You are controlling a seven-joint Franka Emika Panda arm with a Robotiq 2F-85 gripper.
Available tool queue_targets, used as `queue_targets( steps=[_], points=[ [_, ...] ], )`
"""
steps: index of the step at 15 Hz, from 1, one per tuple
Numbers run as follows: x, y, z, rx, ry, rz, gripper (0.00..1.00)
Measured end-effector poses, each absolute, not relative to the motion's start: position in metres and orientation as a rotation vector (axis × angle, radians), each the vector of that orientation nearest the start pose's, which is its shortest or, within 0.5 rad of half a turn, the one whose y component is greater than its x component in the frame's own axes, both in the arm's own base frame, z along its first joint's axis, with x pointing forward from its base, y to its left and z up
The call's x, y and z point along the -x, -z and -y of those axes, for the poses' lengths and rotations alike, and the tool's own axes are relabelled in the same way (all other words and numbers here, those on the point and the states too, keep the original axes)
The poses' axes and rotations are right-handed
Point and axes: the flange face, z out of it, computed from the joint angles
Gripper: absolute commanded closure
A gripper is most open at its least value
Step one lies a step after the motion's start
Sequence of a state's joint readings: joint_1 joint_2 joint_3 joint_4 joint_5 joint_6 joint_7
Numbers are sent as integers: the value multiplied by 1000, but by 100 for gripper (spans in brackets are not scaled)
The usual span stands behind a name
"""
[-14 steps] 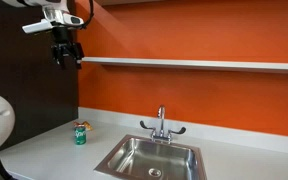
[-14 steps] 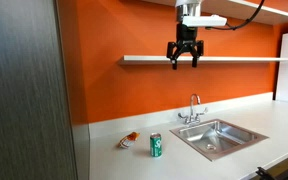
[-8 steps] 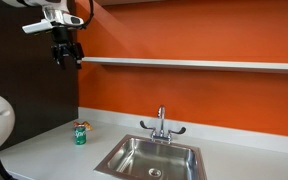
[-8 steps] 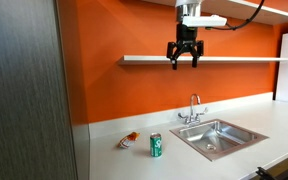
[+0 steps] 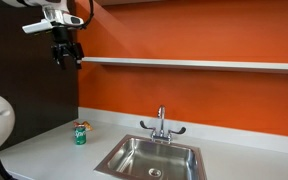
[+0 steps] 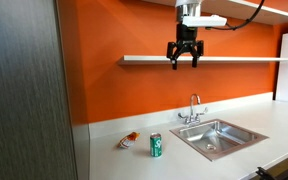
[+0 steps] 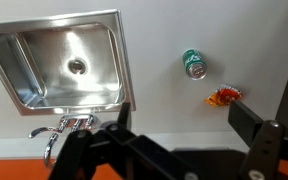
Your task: Put the green can on the bottom shelf.
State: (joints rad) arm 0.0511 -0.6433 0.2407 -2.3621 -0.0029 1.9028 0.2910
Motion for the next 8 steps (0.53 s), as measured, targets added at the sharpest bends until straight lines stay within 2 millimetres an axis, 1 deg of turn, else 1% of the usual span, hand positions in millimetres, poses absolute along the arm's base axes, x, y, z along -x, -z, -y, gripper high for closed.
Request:
queue_targets(
  steps=[3, 5, 6, 8],
  points=[
    [-358, -564, -124, 3220, 327, -53, 0],
    [-360, -560, -124, 3220, 325, -51, 0],
    [-362, -555, -124, 3219, 320, -49, 0],
    [-369, -539, -124, 3220, 298, -45, 0]
  ],
)
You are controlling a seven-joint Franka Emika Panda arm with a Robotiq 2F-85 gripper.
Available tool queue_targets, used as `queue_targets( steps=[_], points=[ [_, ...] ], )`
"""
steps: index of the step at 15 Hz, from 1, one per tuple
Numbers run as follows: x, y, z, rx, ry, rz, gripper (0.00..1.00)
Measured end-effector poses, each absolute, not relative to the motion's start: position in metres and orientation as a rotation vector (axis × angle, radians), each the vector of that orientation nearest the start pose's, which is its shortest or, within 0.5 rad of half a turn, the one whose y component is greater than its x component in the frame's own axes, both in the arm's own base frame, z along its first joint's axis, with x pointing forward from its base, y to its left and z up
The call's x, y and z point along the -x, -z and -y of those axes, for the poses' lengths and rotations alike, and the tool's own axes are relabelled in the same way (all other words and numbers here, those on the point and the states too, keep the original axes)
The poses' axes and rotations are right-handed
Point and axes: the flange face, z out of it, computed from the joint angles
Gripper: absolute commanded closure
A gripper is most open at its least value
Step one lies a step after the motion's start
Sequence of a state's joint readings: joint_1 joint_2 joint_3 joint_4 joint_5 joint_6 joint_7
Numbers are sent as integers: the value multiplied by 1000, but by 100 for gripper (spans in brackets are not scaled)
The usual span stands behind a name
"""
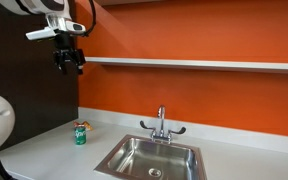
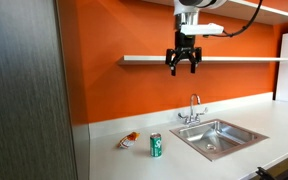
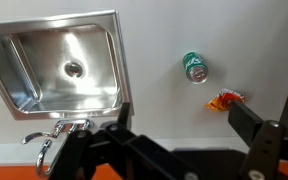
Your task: Put the green can on the bottom shelf.
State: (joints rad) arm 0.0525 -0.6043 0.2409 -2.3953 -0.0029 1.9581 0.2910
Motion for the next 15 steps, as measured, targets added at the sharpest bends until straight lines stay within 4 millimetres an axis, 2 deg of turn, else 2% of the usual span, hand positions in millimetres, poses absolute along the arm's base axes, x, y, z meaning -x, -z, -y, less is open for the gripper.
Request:
queue_targets(
  steps=[7, 15],
  points=[
    [-389, -469, -135, 3221, 177, 20, 0],
    [-388, -404, -154, 3212, 42, 102, 0]
  ],
)
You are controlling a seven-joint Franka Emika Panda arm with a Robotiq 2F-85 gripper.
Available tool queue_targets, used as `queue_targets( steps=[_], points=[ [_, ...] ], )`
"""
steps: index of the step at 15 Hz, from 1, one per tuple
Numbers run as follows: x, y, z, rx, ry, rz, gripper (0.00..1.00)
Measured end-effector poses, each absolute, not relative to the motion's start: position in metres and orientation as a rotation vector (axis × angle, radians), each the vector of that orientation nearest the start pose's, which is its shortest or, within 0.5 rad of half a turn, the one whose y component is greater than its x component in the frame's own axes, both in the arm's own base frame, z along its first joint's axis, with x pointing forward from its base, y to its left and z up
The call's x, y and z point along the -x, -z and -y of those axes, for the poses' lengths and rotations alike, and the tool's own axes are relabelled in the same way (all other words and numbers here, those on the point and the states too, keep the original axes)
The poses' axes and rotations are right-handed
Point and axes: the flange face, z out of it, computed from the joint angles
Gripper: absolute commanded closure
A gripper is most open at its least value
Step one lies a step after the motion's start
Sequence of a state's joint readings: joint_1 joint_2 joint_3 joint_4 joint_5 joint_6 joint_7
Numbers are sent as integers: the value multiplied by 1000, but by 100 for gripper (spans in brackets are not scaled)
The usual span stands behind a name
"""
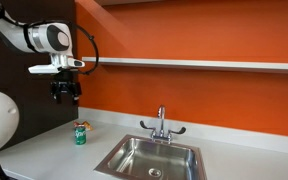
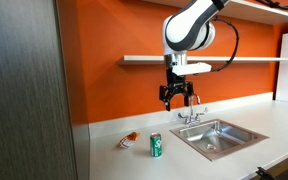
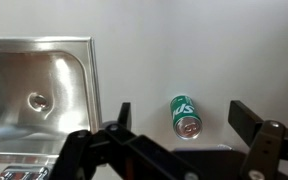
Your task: Put the green can on the bottom shelf.
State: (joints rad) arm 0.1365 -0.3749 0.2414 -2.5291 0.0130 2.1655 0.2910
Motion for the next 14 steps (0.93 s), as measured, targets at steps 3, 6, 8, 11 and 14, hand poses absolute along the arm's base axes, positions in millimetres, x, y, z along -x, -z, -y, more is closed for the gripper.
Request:
queue_targets(
  steps=[3, 6, 8, 11, 14],
  points=[
    [-387, -381, -162, 3207, 11, 138, 0],
    [-387, -361, -170, 3201, -11, 172, 0],
    [-387, -348, -175, 3197, -21, 187, 0],
    [-385, -328, -181, 3193, -34, 186, 0],
    [-384, -308, -183, 3195, -37, 159, 0]
  ],
)
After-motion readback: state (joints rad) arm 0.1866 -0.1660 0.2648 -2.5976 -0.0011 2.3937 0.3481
